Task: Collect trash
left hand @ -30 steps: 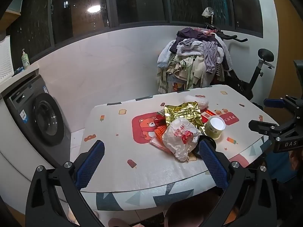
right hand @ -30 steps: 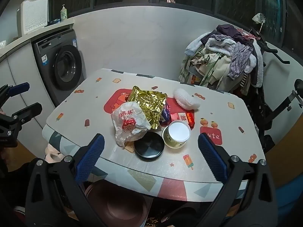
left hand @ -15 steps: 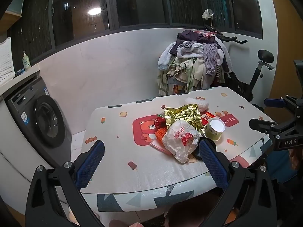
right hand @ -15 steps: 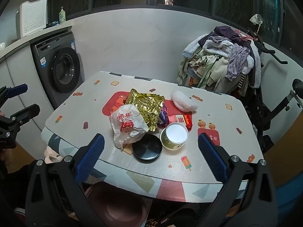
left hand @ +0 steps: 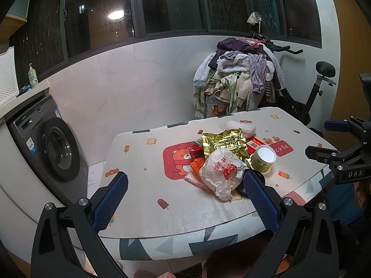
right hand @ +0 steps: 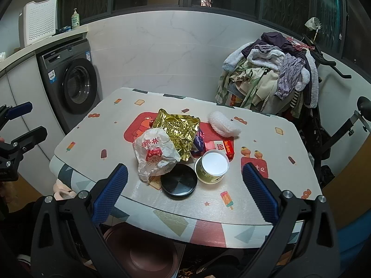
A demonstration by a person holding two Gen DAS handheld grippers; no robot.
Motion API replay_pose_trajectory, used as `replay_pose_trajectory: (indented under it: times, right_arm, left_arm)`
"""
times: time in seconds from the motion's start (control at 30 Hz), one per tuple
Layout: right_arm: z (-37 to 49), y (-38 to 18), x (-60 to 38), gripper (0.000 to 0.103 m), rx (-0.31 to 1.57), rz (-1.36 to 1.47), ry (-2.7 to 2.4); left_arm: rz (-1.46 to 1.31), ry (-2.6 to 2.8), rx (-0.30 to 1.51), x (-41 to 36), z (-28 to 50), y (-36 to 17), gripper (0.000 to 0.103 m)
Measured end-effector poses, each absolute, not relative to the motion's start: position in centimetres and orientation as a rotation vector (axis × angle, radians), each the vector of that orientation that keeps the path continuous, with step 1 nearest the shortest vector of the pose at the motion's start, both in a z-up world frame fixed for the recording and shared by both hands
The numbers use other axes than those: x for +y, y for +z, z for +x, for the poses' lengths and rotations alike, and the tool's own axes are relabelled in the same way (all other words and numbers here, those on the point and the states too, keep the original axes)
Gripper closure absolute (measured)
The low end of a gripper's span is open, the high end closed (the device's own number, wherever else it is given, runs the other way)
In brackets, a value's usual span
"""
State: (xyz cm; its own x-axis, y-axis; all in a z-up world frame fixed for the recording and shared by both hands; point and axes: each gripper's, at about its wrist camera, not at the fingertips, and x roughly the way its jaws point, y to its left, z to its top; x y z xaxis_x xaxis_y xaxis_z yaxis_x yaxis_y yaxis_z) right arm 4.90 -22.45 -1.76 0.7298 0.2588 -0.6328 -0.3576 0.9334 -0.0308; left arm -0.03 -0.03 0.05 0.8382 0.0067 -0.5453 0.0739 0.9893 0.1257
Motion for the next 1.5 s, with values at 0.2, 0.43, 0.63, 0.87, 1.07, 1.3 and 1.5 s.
replay_pose_trajectory:
  times: [0.2,0.43,0.63,0.87,1.07,1.3,1.5]
  right_arm:
    - [4.9,-1.74,-22.46,0.006,0.672,-0.155,0.34]
    - [4.89,-1.75,-22.45,0.006,0.671,-0.155,0.34]
    - [4.87,-1.78,-22.45,0.006,0.672,-0.155,0.339]
    - [4.85,-1.87,-22.44,0.006,0.67,-0.156,0.339]
    - [4.86,-1.92,-22.45,0.006,0.67,-0.155,0.339]
    - [4.87,-1.97,-22.44,0.006,0.67,-0.156,0.339]
    - [4.89,-2.01,-22.44,0.006,0.671,-0.156,0.339]
  left_arm:
    - [0.144,-0.035,0.576,0.0,0.31,0.71,0.005]
    - [0.145,-0.034,0.572,-0.01,0.21,0.68,0.005]
    - [0.145,-0.034,0.57,-0.03,0.17,0.68,0.005]
    - [0.146,-0.034,0.568,-0.03,0.14,0.67,0.005]
    - [0.146,-0.033,0.567,-0.04,0.12,0.67,0.005]
    - [0.145,-0.034,0.566,-0.03,0.16,0.76,0.005]
    - [0.147,-0.034,0.565,-0.03,0.13,0.76,0.005]
